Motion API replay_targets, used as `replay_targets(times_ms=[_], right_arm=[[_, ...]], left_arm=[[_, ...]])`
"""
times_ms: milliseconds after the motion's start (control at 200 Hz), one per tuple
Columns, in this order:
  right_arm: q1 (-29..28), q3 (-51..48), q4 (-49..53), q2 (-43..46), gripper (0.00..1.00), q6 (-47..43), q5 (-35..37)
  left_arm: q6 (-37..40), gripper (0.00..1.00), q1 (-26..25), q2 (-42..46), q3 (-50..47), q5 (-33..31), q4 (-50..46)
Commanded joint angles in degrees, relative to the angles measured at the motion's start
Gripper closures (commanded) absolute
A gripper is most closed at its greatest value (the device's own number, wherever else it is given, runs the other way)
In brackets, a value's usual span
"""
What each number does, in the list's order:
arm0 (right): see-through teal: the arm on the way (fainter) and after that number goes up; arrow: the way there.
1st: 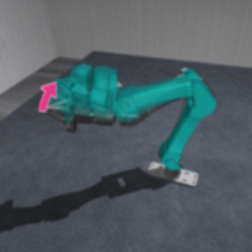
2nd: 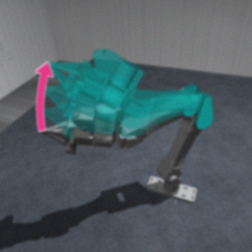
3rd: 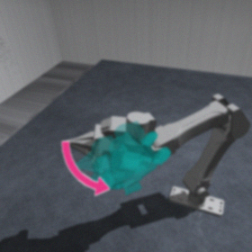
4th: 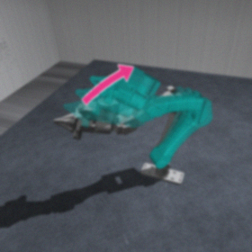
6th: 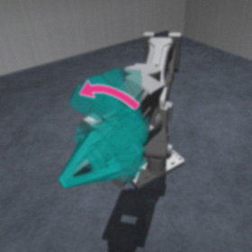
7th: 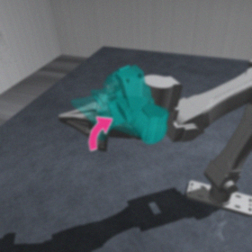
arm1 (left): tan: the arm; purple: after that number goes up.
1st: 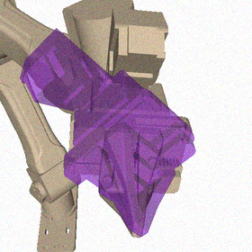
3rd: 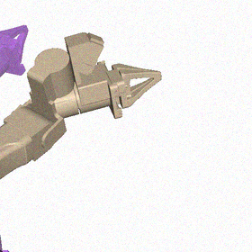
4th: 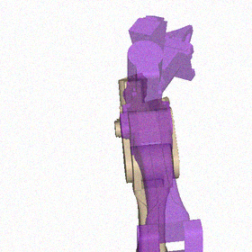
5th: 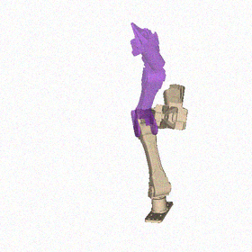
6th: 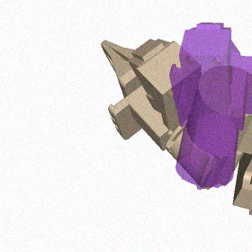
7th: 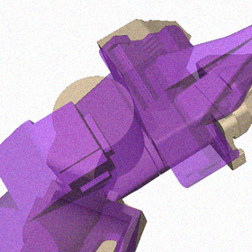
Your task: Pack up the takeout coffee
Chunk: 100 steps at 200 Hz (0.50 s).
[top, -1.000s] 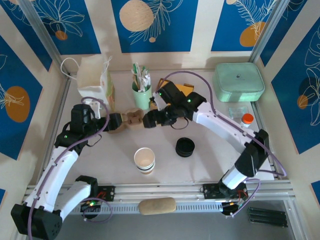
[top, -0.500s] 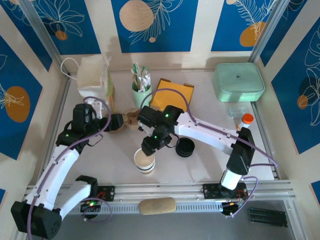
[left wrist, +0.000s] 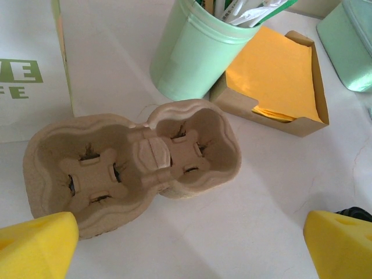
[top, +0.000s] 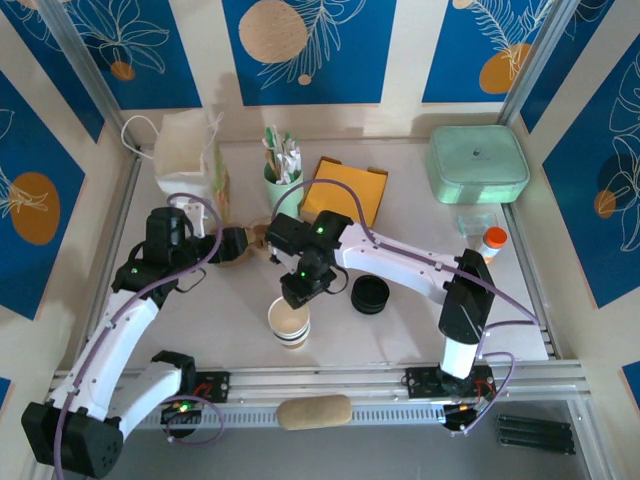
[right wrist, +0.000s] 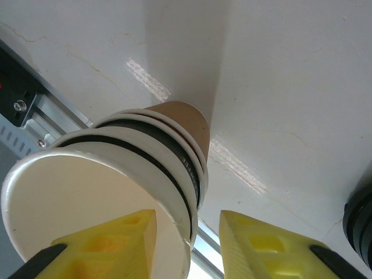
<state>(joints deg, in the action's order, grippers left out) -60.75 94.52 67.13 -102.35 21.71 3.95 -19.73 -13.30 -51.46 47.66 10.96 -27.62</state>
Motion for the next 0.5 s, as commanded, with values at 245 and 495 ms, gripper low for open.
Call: replay_targets(times_ms=[245,495], right_arm=[[0.2,1.9,1.0,-0.6,0.93,-0.9,1.7],[2.3,1.6,0.6,-0.2,1.0,-1.3,4.5]], left_arm=[[-1.0,0.01,-0.7,0.1,0.4,1.1,2.0],[-1.0,0.01,-0.9,0.2,0.4,1.0,2.1]])
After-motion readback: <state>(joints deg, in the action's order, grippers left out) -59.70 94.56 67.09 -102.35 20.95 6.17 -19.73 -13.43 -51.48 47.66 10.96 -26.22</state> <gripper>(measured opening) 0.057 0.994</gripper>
